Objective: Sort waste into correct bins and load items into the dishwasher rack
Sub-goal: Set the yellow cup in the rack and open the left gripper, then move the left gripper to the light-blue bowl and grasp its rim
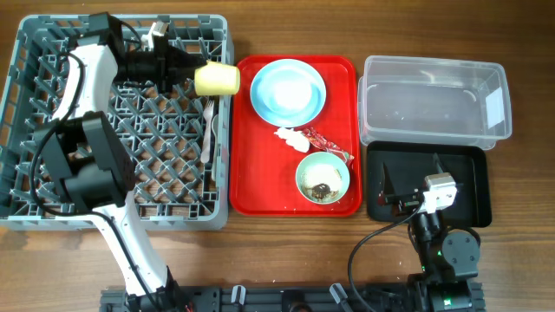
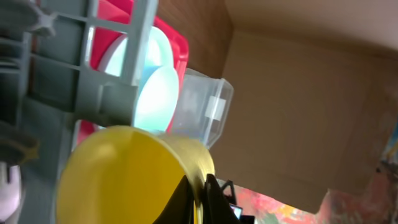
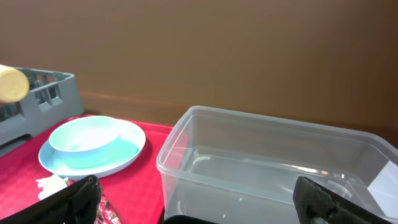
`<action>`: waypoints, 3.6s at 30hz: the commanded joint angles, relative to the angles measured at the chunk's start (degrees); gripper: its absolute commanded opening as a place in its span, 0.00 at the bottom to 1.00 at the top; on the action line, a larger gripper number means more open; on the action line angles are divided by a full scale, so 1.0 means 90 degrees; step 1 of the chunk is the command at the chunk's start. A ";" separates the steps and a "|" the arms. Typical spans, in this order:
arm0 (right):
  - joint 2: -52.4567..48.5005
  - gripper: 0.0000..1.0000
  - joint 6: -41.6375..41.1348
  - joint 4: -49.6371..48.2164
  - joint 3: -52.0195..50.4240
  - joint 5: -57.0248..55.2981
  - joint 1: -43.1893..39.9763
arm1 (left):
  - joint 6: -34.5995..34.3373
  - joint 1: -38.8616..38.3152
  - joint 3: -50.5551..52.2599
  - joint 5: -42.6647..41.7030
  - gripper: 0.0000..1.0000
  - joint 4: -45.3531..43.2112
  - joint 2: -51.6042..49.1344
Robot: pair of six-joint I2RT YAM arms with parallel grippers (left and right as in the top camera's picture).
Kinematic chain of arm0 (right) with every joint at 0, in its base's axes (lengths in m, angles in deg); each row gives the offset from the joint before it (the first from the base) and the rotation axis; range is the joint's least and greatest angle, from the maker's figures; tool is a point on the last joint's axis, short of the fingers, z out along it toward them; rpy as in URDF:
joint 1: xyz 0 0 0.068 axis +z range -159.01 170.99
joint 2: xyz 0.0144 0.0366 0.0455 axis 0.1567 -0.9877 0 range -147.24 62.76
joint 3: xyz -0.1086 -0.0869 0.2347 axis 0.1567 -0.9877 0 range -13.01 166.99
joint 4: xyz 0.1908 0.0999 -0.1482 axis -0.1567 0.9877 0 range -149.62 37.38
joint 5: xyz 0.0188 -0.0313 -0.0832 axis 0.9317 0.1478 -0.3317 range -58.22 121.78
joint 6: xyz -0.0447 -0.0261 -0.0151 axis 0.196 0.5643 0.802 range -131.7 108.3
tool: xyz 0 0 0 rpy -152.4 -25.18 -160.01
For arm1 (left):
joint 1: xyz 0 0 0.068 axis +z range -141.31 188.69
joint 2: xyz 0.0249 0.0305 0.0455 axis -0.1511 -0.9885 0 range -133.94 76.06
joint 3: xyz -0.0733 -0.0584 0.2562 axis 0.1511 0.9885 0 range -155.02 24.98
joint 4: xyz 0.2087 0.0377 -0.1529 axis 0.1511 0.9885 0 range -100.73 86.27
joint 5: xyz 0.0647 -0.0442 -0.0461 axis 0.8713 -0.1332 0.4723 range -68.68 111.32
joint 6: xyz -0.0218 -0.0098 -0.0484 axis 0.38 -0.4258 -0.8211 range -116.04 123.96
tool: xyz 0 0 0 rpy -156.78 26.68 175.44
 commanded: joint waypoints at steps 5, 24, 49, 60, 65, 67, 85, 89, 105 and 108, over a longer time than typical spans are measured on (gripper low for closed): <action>0.0012 1.00 0.0034 -0.0024 -0.0007 0.0058 -0.0032 | 0.0063 -0.0175 0.0107 0.3033 0.04 0.0049 -0.0189; 0.0012 1.00 0.0034 -0.0024 -0.0007 0.0058 -0.0032 | -0.0498 -0.0231 0.0092 0.2421 0.04 -0.0712 -0.0070; 0.0012 1.00 0.0034 -0.0024 -0.0007 0.0058 -0.0032 | -0.1676 -0.3101 0.0053 0.8104 0.04 0.2509 0.2885; 0.0012 1.00 0.0032 -0.0024 -0.0007 0.0058 -0.0032 | -0.2004 -0.3296 0.0933 0.9272 0.04 0.1562 0.2778; 0.0012 1.00 0.0032 -0.0024 -0.0007 0.0058 -0.0032 | -0.2093 -0.3296 0.1069 0.9277 0.04 0.1197 0.2766; 0.0012 1.00 0.0034 -0.0024 -0.0007 0.0058 -0.0032 | -0.2093 -0.3298 0.1229 0.9275 0.04 0.0986 0.2766; 0.0012 1.00 0.0034 -0.0024 -0.0007 0.0058 -0.0032 | -0.2091 -0.3155 0.2183 0.9661 0.04 -0.0335 0.2764; 0.0012 1.00 0.0032 -0.0024 -0.0007 0.0058 -0.0032 | -0.2091 -0.3155 0.2528 0.9848 0.04 -0.0702 0.2761; 0.0012 1.00 0.0034 -0.0024 -0.0007 0.0058 -0.0032 | -0.2091 -0.2715 0.2545 1.0829 0.04 -0.1139 0.3228; 0.0012 1.00 0.0032 -0.0024 -0.0007 0.0058 -0.0032 | -0.2093 -0.2715 0.2516 1.0826 0.04 -0.1348 0.3330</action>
